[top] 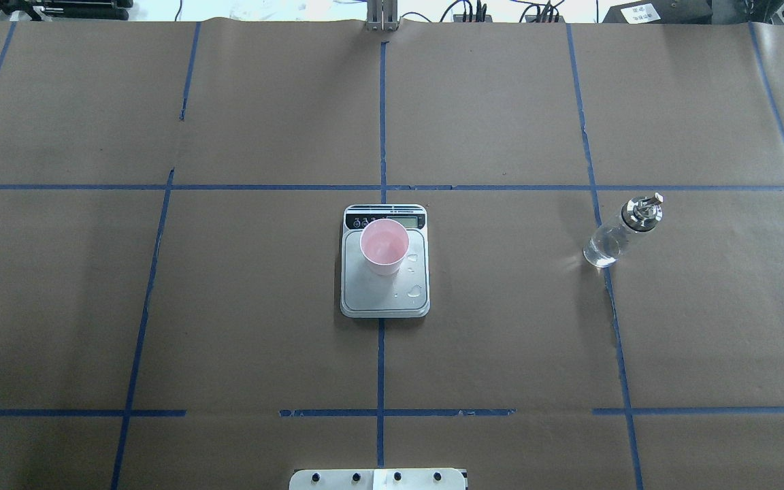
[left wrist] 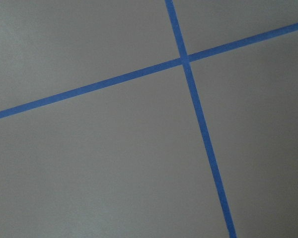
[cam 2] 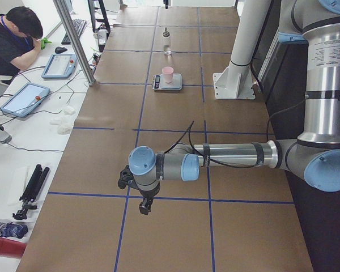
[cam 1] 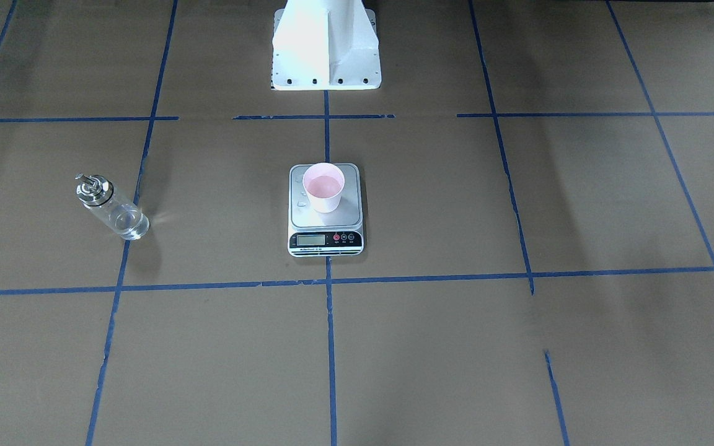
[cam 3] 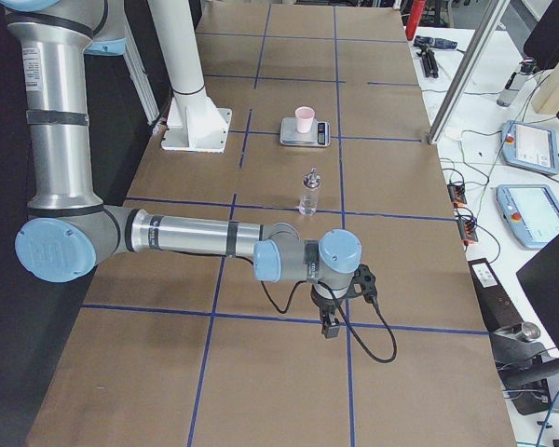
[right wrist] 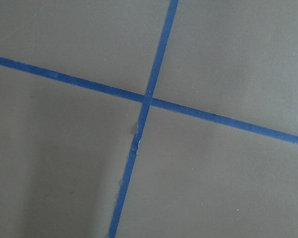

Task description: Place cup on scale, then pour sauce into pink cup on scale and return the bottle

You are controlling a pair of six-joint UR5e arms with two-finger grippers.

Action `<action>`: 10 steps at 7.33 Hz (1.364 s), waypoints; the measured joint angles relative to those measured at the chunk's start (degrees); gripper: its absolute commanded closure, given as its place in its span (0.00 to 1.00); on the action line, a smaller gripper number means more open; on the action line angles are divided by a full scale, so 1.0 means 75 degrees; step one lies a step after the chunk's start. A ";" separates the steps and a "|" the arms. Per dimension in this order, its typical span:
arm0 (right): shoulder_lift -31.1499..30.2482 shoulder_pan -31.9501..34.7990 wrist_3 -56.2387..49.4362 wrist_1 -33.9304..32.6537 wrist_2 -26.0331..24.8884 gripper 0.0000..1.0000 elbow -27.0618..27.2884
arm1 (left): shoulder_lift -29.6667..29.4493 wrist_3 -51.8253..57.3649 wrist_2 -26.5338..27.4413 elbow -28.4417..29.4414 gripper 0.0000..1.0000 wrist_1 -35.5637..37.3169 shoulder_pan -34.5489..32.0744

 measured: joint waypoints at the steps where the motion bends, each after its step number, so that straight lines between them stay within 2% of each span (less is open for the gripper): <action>1: -0.0004 0.0000 0.0106 0.0000 0.0028 0.00 -0.0006 | 0.0013 -0.0011 -0.0014 -0.0081 0.00 0.0004 -0.0099; 6: 0.0011 0.0040 0.0367 -0.0105 0.0063 0.00 0.0396 | 0.0034 -0.0028 -0.0021 -0.0269 0.00 0.0010 -0.0292; 10: 0.0022 0.0082 0.0438 -0.0782 0.0057 0.00 0.0826 | 0.0035 -0.0274 -0.0025 -0.0258 0.00 -0.0001 -0.0295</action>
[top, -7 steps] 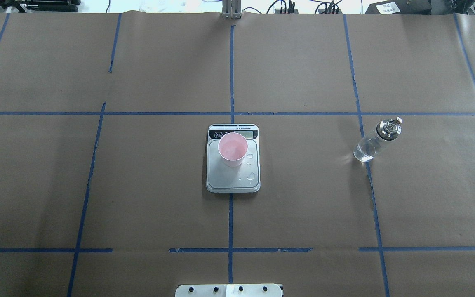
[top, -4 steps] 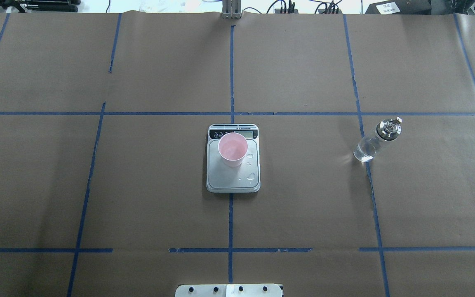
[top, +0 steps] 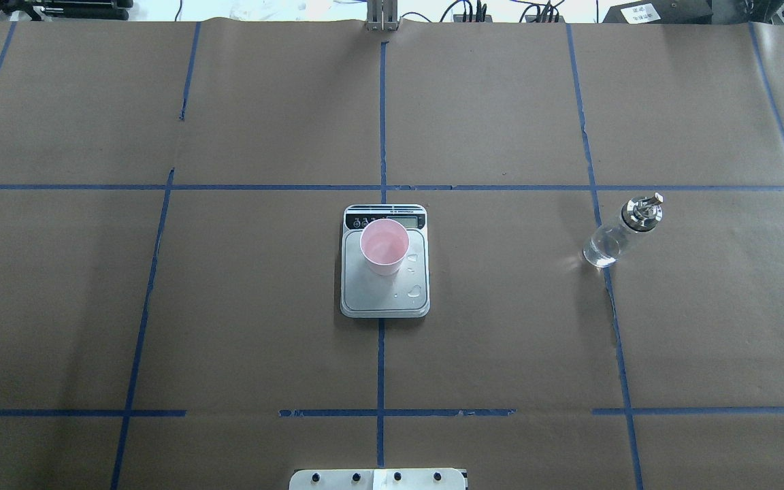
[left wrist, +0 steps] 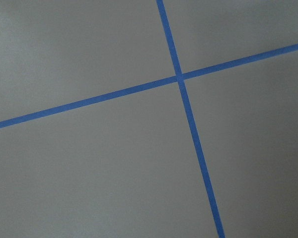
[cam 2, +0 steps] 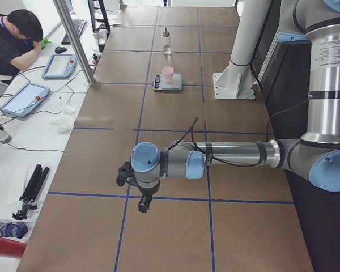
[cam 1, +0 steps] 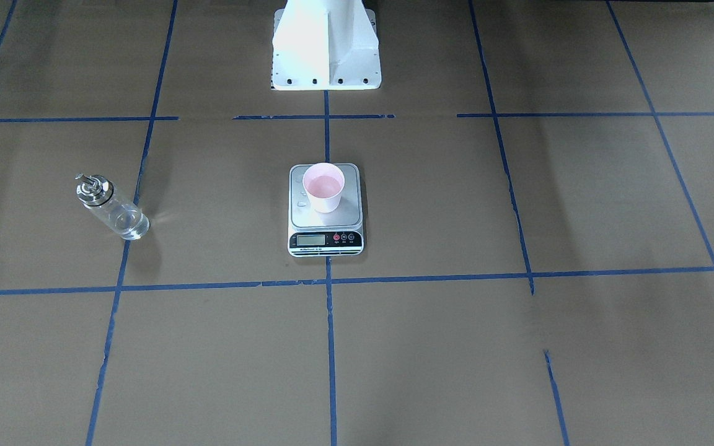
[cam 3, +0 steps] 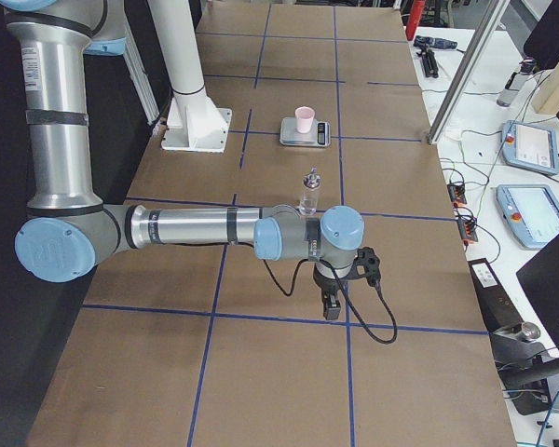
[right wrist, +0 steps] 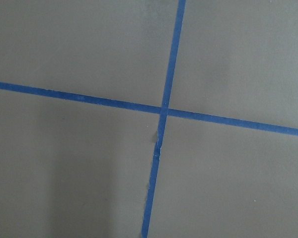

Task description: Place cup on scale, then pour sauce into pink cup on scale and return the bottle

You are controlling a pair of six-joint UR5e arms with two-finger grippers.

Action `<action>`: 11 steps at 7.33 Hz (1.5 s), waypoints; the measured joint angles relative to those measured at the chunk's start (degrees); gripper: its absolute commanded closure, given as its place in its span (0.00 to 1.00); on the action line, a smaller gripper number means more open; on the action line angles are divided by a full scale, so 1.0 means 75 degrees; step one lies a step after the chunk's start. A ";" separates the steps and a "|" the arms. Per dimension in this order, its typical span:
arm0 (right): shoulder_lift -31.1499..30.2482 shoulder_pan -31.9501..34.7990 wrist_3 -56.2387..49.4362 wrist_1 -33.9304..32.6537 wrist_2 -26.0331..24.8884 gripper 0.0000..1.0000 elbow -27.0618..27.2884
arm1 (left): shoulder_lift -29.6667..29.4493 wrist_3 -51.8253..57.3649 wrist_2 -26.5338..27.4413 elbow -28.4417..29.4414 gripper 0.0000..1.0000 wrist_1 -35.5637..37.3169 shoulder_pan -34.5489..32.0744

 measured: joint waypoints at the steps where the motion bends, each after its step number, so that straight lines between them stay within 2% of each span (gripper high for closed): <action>1: -0.0004 0.0000 0.0005 -0.0002 -0.0001 0.00 -0.0009 | -0.0002 -0.0568 -0.0002 0.0000 0.00 -0.0011 0.0000; 4: -0.0007 0.0000 0.0010 0.0011 -0.0001 0.00 -0.0029 | -0.0014 -0.1693 -0.0005 -0.0022 0.00 -0.0052 0.0000; 11: -0.0011 0.0000 0.0010 0.0021 -0.0001 0.00 -0.0039 | -0.0023 -0.1790 -0.0005 -0.0072 0.00 -0.0056 0.0000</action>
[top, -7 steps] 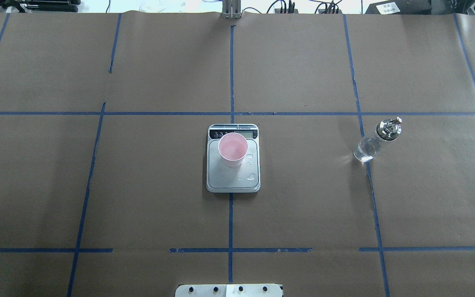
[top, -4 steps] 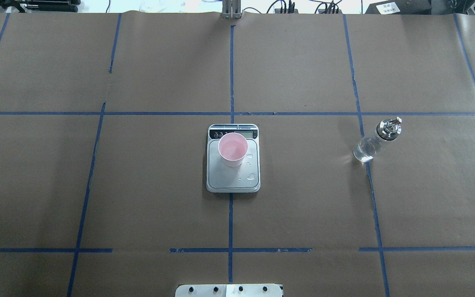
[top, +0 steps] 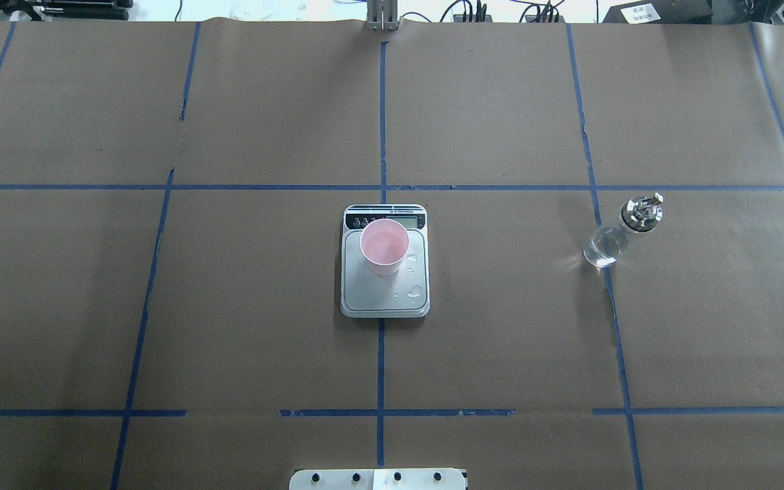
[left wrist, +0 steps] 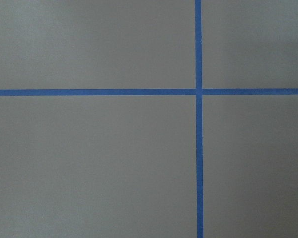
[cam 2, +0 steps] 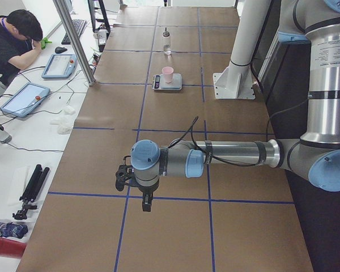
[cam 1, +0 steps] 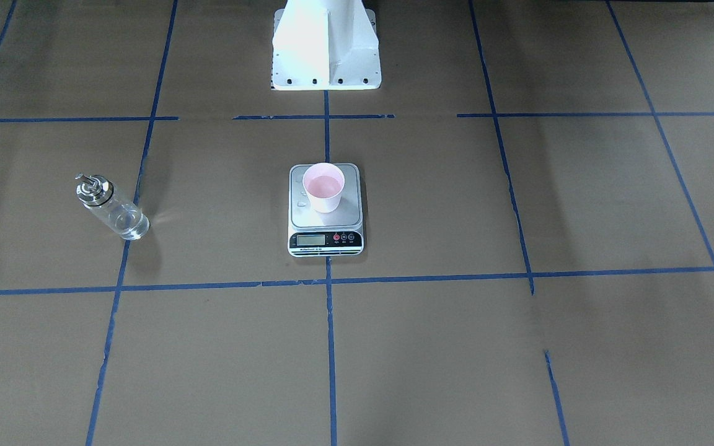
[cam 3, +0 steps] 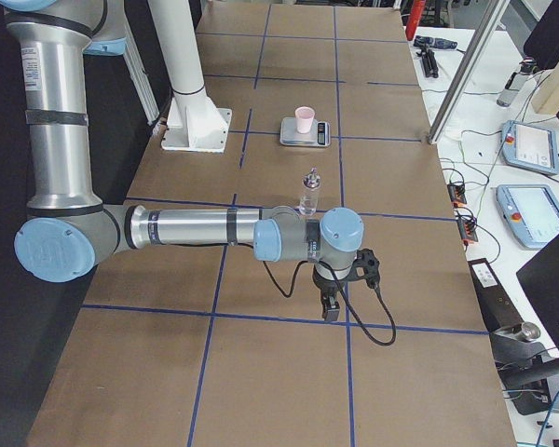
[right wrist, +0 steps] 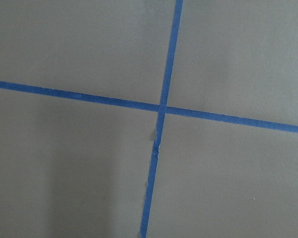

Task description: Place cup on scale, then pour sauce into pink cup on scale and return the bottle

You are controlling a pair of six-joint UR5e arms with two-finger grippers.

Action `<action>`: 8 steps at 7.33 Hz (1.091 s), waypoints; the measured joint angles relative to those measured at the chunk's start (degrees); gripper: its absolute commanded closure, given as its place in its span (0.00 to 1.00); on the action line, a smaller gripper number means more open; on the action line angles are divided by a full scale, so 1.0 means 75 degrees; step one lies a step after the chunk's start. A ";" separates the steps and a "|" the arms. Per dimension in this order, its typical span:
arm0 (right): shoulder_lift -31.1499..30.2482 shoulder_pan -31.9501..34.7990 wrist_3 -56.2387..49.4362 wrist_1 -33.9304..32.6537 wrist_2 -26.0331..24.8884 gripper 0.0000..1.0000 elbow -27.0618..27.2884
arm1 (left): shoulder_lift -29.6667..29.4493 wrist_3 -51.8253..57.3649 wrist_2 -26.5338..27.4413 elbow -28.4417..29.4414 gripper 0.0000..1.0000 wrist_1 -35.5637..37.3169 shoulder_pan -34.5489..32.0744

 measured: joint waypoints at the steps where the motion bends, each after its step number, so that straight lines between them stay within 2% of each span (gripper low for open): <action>1: -0.0004 0.0000 0.0059 0.0000 0.0000 0.00 -0.0006 | 0.0000 0.0000 0.0000 -0.0001 0.00 0.0000 0.0001; 4: -0.0007 0.0000 0.0651 0.0020 0.0028 0.00 -0.0015 | 0.0000 0.0000 -0.0008 -0.0005 0.00 0.0000 0.0003; 8: -0.0001 0.0000 0.0740 0.0023 0.0035 0.00 -0.0006 | -0.0003 0.0002 -0.0012 -0.0003 0.00 0.0000 0.0011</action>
